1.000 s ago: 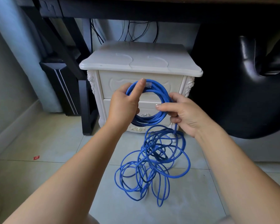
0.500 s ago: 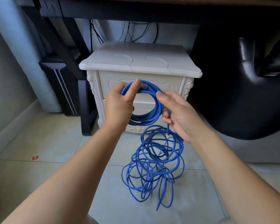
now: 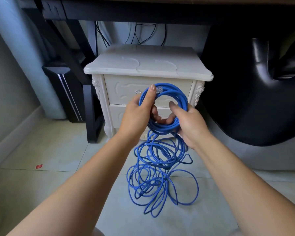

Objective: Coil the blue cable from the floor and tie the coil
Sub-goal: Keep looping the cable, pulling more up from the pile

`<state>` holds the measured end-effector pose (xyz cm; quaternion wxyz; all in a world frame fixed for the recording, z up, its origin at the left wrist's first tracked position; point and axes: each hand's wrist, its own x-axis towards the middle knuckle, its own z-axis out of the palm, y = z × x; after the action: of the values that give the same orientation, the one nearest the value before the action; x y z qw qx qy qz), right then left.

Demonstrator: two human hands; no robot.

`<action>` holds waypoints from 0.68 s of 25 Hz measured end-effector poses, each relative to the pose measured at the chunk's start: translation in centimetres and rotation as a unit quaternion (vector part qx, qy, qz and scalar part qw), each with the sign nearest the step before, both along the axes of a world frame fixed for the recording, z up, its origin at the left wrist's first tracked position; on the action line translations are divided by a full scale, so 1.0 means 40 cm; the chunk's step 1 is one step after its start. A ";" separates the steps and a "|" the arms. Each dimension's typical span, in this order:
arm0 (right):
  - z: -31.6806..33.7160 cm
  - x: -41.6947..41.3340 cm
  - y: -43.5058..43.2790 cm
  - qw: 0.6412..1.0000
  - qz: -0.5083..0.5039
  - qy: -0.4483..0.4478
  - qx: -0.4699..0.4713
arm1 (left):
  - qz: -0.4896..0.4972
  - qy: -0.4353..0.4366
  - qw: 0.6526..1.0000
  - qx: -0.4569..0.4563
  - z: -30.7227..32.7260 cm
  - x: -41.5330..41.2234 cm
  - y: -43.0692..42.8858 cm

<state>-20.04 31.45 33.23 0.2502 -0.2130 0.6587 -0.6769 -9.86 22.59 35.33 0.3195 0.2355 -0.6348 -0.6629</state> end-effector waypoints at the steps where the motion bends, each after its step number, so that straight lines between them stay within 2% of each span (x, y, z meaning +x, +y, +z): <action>1: 0.001 -0.001 0.001 1.000 0.004 0.022 0.014 | 0.000 -0.003 1.000 -0.015 0.010 0.008 -0.008; 4: 0.007 -0.003 0.005 0.998 0.025 0.046 0.034 | -0.034 -0.009 0.999 -0.038 0.024 0.018 -0.044; 7: 0.013 -0.014 0.012 0.995 0.057 -0.067 -0.038 | -0.081 -0.035 0.994 0.064 -0.002 0.014 -0.060; 8: 0.020 -0.017 0.015 0.990 0.073 -0.102 -0.063 | -0.102 -0.078 0.991 0.041 -0.023 0.012 -0.059; 9: 0.027 -0.021 0.019 0.986 0.088 -0.123 -0.075 | -0.139 -0.141 0.980 -0.034 -0.042 0.011 -0.055; 10: 0.029 -0.027 0.022 0.983 0.101 -0.134 -0.081 | -0.194 -0.212 0.948 -0.137 -0.066 0.007 -0.045; 11: 0.032 -0.031 0.026 0.980 0.113 -0.143 -0.084 | -0.230 -0.271 0.902 -0.245 -0.085 0.003 -0.034; 12: 0.028 -0.039 0.026 0.976 0.119 -0.159 -0.086 | -0.241 -0.297 0.859 -0.339 -0.102 -0.003 -0.026; 13: 0.025 -0.045 0.029 0.972 0.120 -0.179 -0.090 | -0.232 -0.292 0.838 -0.398 -0.116 -0.011 -0.021; 15: 0.022 -0.053 0.032 0.965 0.109 -0.213 -0.109 | -0.199 -0.283 0.834 -0.430 -0.123 -0.023 -0.029; 17: 0.030 -0.066 0.042 0.960 0.089 -0.225 -0.139 | -0.184 -0.317 0.816 -0.448 -0.126 -0.029 -0.045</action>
<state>-22.70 33.11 34.43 0.4191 -0.1462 0.4631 -0.7672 -11.01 20.81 30.29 0.0432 0.1419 -0.9593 -0.2403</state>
